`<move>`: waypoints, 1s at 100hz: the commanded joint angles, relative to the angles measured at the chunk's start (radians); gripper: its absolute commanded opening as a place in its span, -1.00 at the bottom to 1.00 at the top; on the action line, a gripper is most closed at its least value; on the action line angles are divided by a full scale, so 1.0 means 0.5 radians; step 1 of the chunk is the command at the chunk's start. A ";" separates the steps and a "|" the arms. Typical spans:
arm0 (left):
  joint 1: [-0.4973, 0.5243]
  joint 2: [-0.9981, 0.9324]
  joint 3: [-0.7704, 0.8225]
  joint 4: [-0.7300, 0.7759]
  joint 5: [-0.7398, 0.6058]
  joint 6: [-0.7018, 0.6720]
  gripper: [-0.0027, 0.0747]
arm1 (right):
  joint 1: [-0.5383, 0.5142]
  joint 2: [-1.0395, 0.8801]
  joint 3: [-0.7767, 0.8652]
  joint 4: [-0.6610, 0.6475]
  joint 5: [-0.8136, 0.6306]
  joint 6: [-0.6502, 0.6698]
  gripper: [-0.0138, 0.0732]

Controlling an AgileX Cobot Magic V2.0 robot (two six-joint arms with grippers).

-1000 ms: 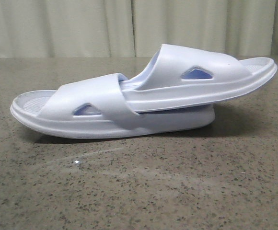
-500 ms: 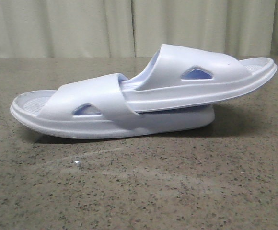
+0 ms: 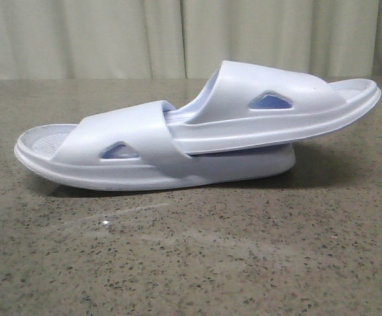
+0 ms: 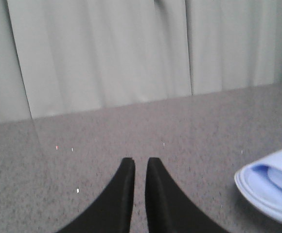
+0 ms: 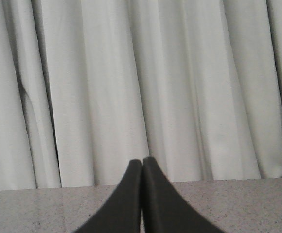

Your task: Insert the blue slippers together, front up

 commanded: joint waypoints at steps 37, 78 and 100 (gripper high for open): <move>-0.013 -0.231 0.394 1.523 -0.515 -1.678 -0.89 | -0.006 0.021 -0.052 -0.023 -0.085 -0.022 -0.93; -0.013 -0.288 0.392 1.936 -0.564 -1.864 -0.89 | -0.006 0.021 -0.052 -0.023 -0.085 -0.022 -0.93; -0.017 -0.288 0.392 1.916 -0.563 -1.919 -0.89 | -0.006 0.021 -0.052 -0.023 -0.085 -0.022 -0.93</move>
